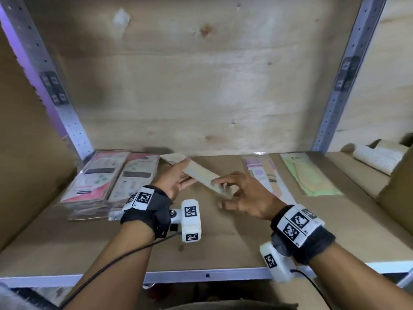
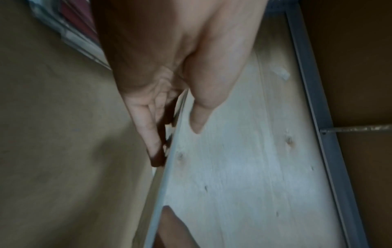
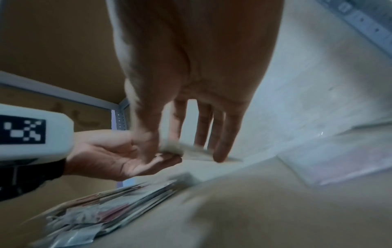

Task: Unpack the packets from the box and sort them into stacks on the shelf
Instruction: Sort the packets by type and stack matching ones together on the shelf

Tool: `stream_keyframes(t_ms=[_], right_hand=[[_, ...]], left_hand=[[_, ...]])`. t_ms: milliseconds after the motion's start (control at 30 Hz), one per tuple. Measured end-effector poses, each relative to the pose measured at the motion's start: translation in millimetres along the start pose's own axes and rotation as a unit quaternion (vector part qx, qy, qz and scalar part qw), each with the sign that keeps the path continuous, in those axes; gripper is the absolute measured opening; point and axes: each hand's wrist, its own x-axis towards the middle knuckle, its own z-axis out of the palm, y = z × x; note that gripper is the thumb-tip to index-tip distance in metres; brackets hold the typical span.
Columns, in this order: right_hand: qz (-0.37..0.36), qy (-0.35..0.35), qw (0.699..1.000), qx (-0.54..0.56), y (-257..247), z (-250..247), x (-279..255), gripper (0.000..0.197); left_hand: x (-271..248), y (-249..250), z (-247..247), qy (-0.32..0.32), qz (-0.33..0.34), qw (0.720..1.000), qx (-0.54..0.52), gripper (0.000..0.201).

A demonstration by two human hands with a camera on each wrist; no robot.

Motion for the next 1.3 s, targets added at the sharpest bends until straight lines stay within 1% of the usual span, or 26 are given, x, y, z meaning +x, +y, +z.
stream_keyframes(t_ms=[33,67,100,167,267,300,333,367,400,467,533,600,667,767,867,967,1033,1100,1167,1233,1300], right_hand=[[0.011,-0.028,1.0,-0.005,4,-4,-4,0.059],[0.024,-0.048,0.999,0.01,8,-8,-8,0.064],[0.036,-0.051,0.998,0.033,13,-12,-11,0.066],[0.057,-0.01,0.996,0.063,22,-21,-14,0.059],[0.094,0.088,0.991,0.038,39,-32,-14,0.049],[0.114,0.103,0.987,0.044,45,-35,-14,0.049],[0.138,0.1,0.983,0.07,50,-38,-15,0.049],[0.157,0.083,0.978,0.113,55,-40,-17,0.045],[0.166,0.058,0.972,0.158,60,-41,-19,0.038],[0.16,0.027,0.96,0.23,67,-42,-22,0.023],[0.148,0.021,0.952,0.266,71,-43,-24,0.017],[0.14,0.031,0.946,0.29,73,-45,-26,0.017],[0.149,0.058,0.935,0.315,74,-47,-27,0.025],[0.177,0.108,0.928,0.31,80,-51,-28,0.032],[0.193,0.14,0.929,0.282,87,-57,-28,0.031],[0.196,0.153,0.934,0.258,93,-66,-30,0.028],[0.204,0.16,0.932,0.254,99,-76,-33,0.028],[0.217,0.166,0.928,0.254,109,-87,-36,0.027],[0.238,0.167,0.919,0.267,119,-99,-40,0.029],[0.252,0.165,0.914,0.273,130,-112,-44,0.037],[0.261,0.19,0.913,0.249,144,-127,-46,0.045]], left_hand=[[3,-6,3,0.008,0.009,1.0,0.021,0.015],[6,-11,7,0.014,0.015,0.999,0.045,0.021],[8,-16,11,0.017,0.017,0.997,0.067,0.026],[10,-22,18,0.007,0.01,0.995,0.096,0.031],[13,-28,28,-0.029,-0.005,0.993,0.11,0.033],[13,-29,32,-0.046,-0.01,0.993,0.11,0.032],[13,-30,35,-0.062,-0.015,0.992,0.107,0.031],[13,-31,39,-0.077,-0.02,0.991,0.104,0.03],[13,-33,42,-0.088,-0.024,0.991,0.1,0.029],[13,-36,48,-0.105,-0.031,0.989,0.097,0.028],[14,-41,52,-0.113,-0.034,0.988,0.102,0.027],[14,-46,56,-0.117,-0.035,0.986,0.11,0.029],[12,-50,60,-0.135,-0.035,0.982,0.131,0.03],[7,-55,68,-0.176,-0.036,0.967,0.182,0.035],[4,-62,80,-0.205,-0.026,0.947,0.244,0.044],[6,-69,94,-0.208,-0.012,0.933,0.294,0.051],[11,-76,106,-0.211,-0.008,0.929,0.303,0.054],[17,-80,122,-0.218,-0.001,0.927,0.306,0.051],[25,-83,140,-0.227,0.008,0.923,0.312,0.043],[33,-86,162,-0.235,0.017,0.916,0.326,0.036],[41,-91,185,-0.233,0.021,0.914,0.333,0.029]])
